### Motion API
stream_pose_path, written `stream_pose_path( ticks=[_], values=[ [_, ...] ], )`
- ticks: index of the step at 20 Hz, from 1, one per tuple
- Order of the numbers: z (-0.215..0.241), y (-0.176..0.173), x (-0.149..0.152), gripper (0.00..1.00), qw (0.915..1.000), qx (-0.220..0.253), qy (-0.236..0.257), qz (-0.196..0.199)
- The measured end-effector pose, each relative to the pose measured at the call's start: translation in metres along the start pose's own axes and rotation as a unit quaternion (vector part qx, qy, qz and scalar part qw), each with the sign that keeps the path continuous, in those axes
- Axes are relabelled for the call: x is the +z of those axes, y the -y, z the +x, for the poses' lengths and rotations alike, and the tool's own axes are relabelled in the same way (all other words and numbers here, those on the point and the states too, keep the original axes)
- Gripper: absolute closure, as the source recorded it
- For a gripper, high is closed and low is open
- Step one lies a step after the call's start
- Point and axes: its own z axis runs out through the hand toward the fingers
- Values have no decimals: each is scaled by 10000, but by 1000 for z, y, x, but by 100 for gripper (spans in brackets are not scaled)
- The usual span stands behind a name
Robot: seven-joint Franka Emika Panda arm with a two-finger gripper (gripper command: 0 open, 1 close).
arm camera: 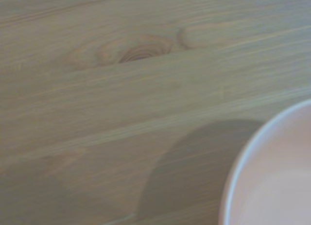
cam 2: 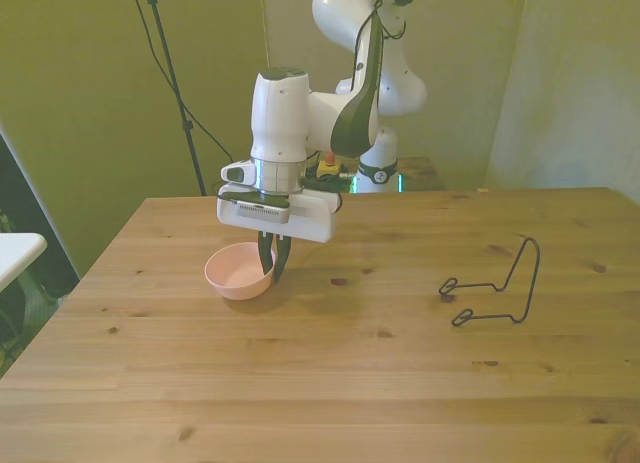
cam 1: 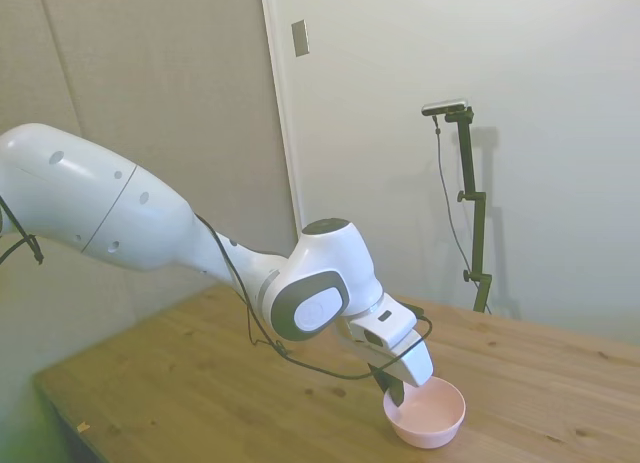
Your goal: Load the bowl
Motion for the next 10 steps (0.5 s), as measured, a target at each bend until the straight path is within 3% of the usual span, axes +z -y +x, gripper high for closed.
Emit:
stream_pose_path(
  ticks=[6,10],
  values=[
    [-2,4,-9,100,9999,-37,91,101],
    [-15,21,-39,100,9993,-108,171,303]
  ],
)
